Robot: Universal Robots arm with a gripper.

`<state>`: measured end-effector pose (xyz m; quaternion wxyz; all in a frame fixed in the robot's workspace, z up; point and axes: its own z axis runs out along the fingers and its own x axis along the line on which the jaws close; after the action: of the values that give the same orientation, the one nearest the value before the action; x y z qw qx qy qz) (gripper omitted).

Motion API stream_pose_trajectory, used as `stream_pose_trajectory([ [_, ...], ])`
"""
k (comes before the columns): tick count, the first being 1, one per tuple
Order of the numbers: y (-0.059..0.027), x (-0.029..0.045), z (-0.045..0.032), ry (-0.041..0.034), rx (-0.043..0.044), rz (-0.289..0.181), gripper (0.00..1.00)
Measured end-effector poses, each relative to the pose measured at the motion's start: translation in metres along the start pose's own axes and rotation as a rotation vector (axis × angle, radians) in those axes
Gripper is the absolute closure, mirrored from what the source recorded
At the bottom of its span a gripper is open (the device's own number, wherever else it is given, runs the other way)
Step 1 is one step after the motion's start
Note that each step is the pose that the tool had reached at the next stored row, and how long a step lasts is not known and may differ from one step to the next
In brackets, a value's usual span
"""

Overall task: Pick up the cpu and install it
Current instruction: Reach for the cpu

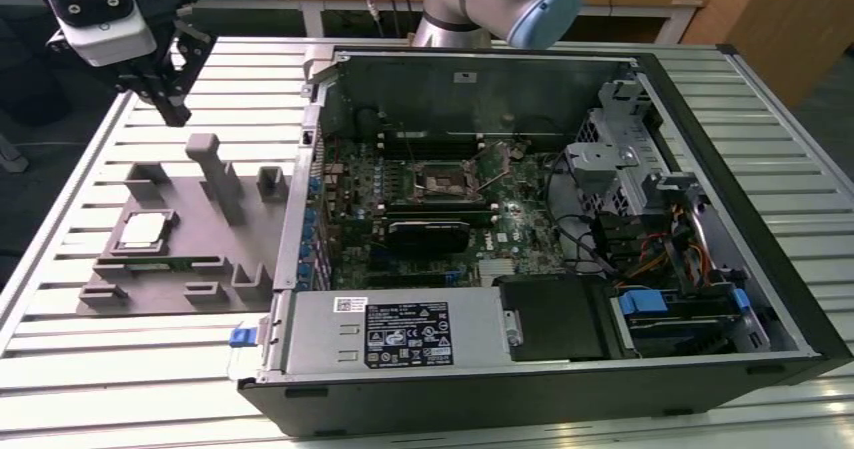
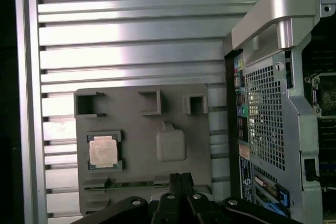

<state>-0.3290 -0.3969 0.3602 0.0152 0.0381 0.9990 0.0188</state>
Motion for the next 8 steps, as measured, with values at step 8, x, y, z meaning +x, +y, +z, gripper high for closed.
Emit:
stream_pose_trajectory([
  [8, 0.0017, 0.0099, 0.0083, 0.0, 0.0008, 0.0, 0.89],
])
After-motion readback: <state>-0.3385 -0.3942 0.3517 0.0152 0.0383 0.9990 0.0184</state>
